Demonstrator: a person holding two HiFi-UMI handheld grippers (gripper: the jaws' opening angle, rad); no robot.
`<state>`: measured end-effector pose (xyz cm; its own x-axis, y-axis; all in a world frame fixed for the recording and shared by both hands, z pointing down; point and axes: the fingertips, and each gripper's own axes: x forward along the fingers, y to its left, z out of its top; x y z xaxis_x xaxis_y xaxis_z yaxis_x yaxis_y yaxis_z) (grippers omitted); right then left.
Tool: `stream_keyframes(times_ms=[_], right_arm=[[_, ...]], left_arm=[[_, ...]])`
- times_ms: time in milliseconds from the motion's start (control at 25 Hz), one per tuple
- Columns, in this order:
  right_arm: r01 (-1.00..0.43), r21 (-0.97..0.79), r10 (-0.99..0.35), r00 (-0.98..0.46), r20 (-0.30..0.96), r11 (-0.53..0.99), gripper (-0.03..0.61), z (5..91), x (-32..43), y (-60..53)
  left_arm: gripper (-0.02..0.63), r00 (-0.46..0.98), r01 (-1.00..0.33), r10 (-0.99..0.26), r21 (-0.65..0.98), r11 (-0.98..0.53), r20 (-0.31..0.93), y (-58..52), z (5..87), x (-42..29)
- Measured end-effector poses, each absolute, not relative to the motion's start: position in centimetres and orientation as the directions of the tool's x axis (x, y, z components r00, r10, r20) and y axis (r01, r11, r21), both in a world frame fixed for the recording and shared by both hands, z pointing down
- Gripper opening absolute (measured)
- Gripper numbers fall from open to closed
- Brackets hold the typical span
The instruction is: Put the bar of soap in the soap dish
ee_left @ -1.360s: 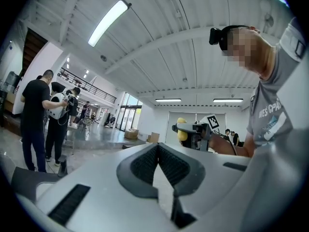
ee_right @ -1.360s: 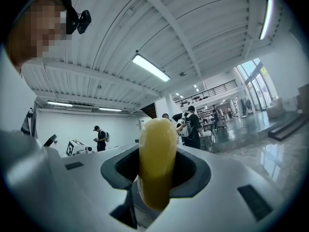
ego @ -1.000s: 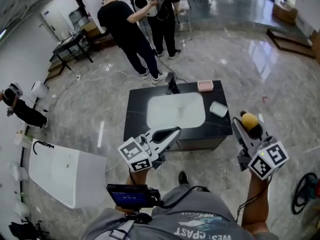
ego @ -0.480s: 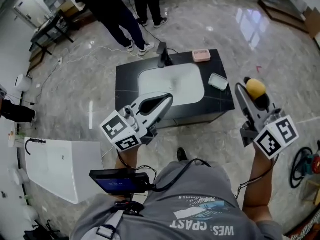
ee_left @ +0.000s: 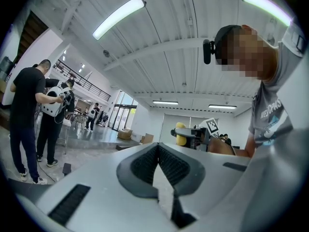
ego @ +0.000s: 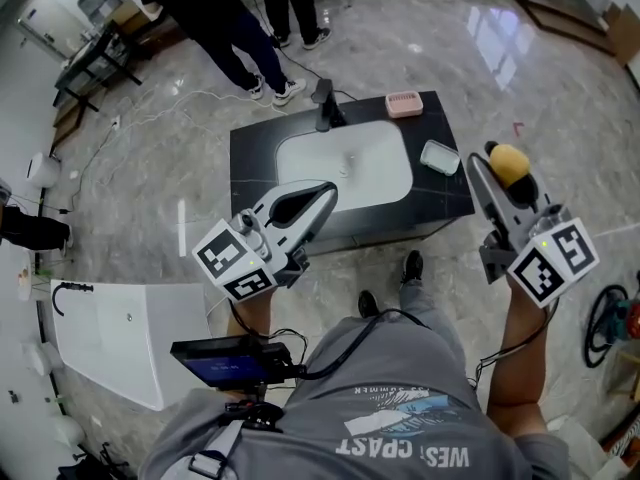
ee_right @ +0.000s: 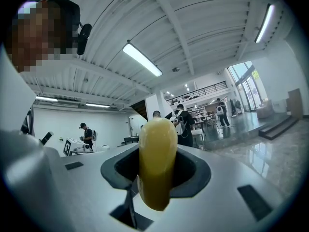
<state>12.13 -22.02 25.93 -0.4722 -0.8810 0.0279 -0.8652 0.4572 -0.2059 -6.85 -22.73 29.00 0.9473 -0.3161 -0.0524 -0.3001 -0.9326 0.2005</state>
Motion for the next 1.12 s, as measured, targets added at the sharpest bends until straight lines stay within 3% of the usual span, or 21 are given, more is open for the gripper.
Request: stream_keyframes(times_ms=[360, 1120], right_arm=[[-0.852, -0.205, -0.869, -0.494, 0.01, 0.482, 0.153, 26.5, 13.5, -25.5], [-0.827, -0.234, -0.835, -0.542, 0.094, 0.511, 0.153, 30.0, 16.3, -32.6]], left_arm=[[0.006, 0.932, -0.343, -0.358, 0.197, -0.919, -0.049, -26.0, 29.7, -6.0], [0.006, 0.914, -0.383, -0.405, 0.255, -0.888, -0.038, -31.0, 30.8, -2.3]])
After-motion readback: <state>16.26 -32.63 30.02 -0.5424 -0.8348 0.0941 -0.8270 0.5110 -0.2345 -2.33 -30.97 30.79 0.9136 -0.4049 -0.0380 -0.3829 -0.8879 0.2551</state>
